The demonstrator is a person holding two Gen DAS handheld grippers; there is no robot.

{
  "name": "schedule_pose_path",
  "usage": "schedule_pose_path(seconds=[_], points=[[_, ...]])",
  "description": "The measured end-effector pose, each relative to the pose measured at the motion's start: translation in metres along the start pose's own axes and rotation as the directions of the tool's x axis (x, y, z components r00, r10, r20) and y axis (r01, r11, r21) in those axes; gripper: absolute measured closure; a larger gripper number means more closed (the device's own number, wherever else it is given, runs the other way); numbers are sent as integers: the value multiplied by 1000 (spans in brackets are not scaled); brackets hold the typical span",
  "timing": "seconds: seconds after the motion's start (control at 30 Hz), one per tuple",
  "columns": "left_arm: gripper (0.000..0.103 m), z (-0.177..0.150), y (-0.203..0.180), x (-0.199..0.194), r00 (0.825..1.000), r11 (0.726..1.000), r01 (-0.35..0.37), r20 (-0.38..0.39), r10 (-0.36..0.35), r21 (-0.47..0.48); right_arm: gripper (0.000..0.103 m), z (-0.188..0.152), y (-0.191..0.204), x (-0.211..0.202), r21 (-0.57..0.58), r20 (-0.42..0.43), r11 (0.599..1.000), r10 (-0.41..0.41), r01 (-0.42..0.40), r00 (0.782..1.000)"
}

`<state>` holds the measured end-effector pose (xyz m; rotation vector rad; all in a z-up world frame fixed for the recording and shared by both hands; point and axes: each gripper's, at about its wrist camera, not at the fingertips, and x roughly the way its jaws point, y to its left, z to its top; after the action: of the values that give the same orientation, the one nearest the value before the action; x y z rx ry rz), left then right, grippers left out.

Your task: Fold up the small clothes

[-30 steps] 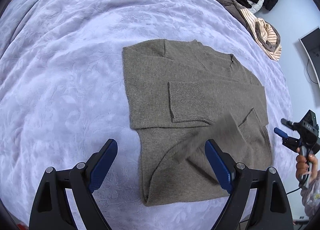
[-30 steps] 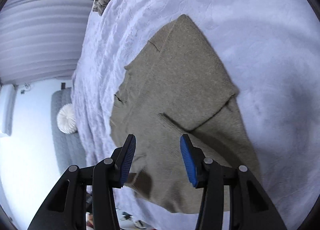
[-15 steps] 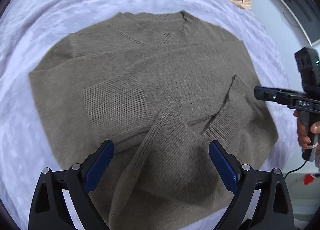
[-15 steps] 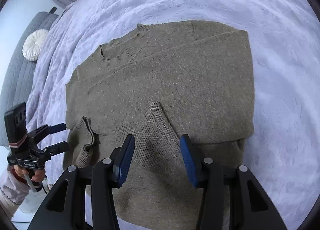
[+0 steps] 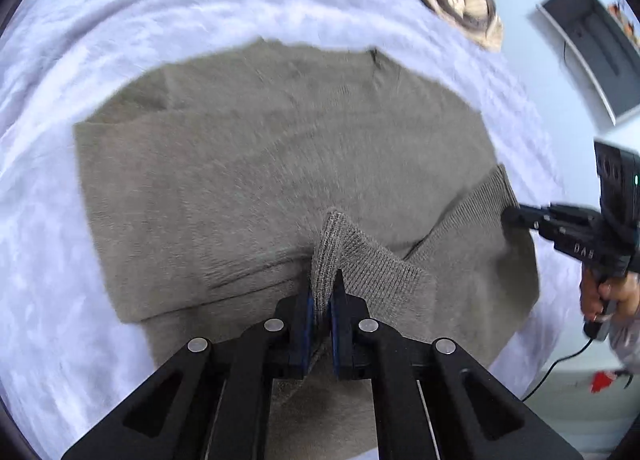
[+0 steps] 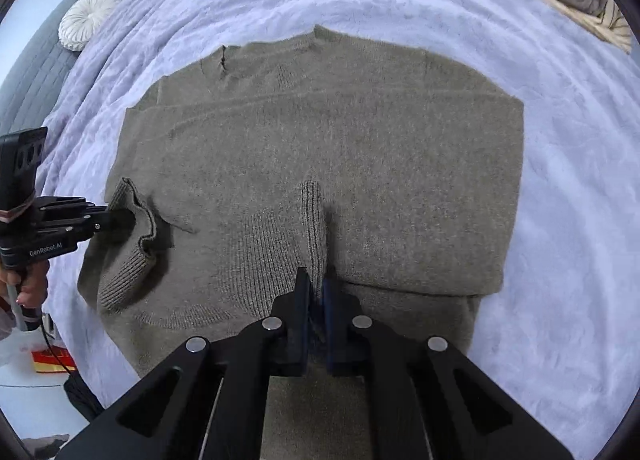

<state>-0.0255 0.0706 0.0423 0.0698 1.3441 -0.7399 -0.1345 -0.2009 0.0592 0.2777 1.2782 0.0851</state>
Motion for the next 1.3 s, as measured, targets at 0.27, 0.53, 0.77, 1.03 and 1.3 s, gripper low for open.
schedule_pose_path(seconds=[0.27, 0.53, 0.77, 1.03, 1.3], points=[[95, 18, 24, -72, 975, 992, -39, 214, 64, -119, 97, 24, -3, -76, 19, 258, 994, -111, 109, 960], [95, 72, 47, -58, 948, 981, -101, 284, 146, -166, 97, 84, -14, -52, 27, 301, 986, -167, 167, 939], [95, 97, 65, 6, 945, 960, -207, 217, 246, -187, 97, 109, -40, 23, 88, 192, 982, -182, 168, 964], [64, 95, 88, 40, 914, 911, -343, 143, 380, -229, 93, 107, -73, 65, 209, 109, 970, -150, 125, 983], [39, 78, 97, -8, 890, 888, -365, 175, 421, -279, 82, 94, -89, 27, 318, 132, 934, -216, 166, 967]])
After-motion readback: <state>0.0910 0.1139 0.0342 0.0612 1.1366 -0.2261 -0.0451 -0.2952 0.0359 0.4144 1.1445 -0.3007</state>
